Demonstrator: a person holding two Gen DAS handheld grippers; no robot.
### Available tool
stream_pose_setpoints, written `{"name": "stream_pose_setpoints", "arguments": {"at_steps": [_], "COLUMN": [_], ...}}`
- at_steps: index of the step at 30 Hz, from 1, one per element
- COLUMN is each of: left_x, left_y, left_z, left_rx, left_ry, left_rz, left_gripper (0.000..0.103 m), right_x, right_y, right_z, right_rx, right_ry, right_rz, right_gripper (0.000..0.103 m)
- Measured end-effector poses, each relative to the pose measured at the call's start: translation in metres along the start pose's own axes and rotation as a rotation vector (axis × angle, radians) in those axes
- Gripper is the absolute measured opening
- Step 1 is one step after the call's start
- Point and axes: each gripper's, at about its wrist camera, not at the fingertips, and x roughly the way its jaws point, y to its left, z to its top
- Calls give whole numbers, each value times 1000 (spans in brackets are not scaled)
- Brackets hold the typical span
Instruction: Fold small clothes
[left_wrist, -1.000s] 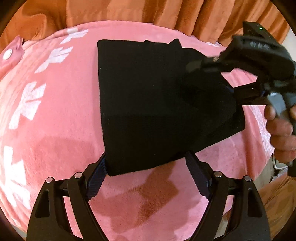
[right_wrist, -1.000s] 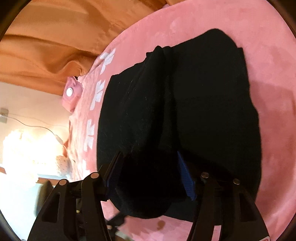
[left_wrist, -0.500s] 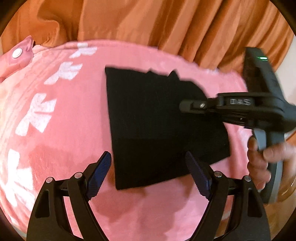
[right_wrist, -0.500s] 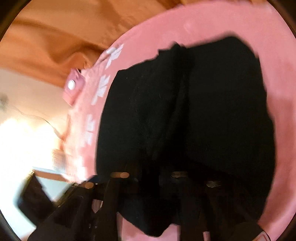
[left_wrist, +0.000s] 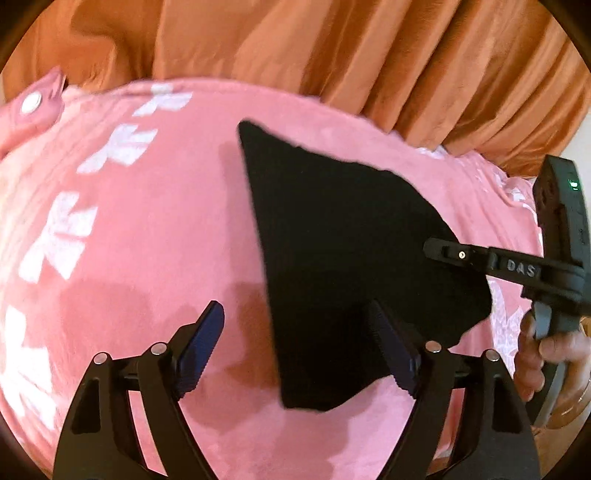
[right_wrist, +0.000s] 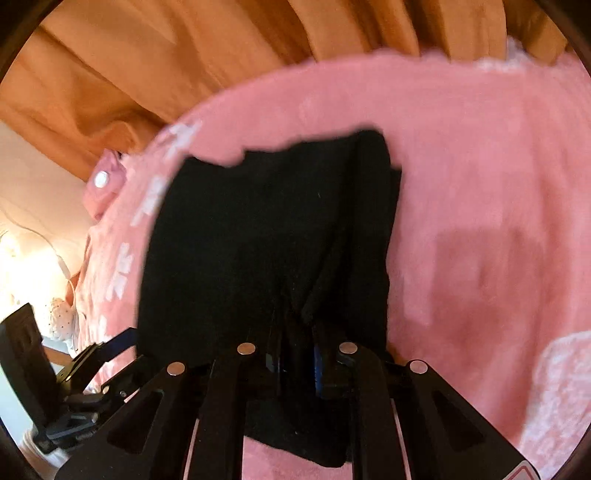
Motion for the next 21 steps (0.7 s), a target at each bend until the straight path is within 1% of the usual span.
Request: {"name": "stream_pose_setpoints", "arguments": {"at_steps": [1,2,4,5,6,8,9,10,11,12,13,14,15,17,18,19,20,21], "left_x": [3,11,23,29,31,32,32,33,33,32,33,32,32,32,31,31,31,32], "left_y": [-4,-5,-7,-7,-6,-6,-7,-8,-9,-9,-9,-9,-8,-7,-7,-7,-8,-7], "left_z": [-1,0,-4,-4,-4,-3,-4,-4,-5,-6,-7,-8,-8,-7,-6,-5,-6,-7], "left_rx": [13,27,33,31,22,14,19,29,39,44,48,49,48,44,44,50,57,59], "left_ry": [6,25,61,78,92,100,98,95,89,87,89,93,98,100,97,98,103,107], "left_rz": [9,26,65,74,70,60,63,68,79,83,84,86,85,80,77,79,82,80], "left_gripper": [80,80,79,79,79,79,79,80,80,80,80,80,80,80,80,80,80,81], "right_x": [-3,0,22,31,28,26,23,21,20,22,25,25,19,-4,-13,-20,-19,-5], "right_y": [4,3,-4,-12,-14,-12,-12,-10,-9,-10,-11,-9,-8,11,23,32,33,24], "right_z": [-1,-3,-7,-7,-4,9,12,16,20,24,26,25,27,27,26,23,20,18], "right_rx": [-18,-37,-40,-15,10,34,34,37,46,57,60,54,44,6,-25,-73,-114,-115], "right_ry": [-16,-6,75,96,79,82,66,42,15,-1,3,-6,-26,-103,-134,-161,-172,-135], "right_rz": [6,0,-18,-4,12,11,11,16,29,42,41,31,24,90,100,83,25,-48], "right_gripper": [11,11,18,18,19,22,28,38,42,42,32,16,10,9,9,8,8,8]}}
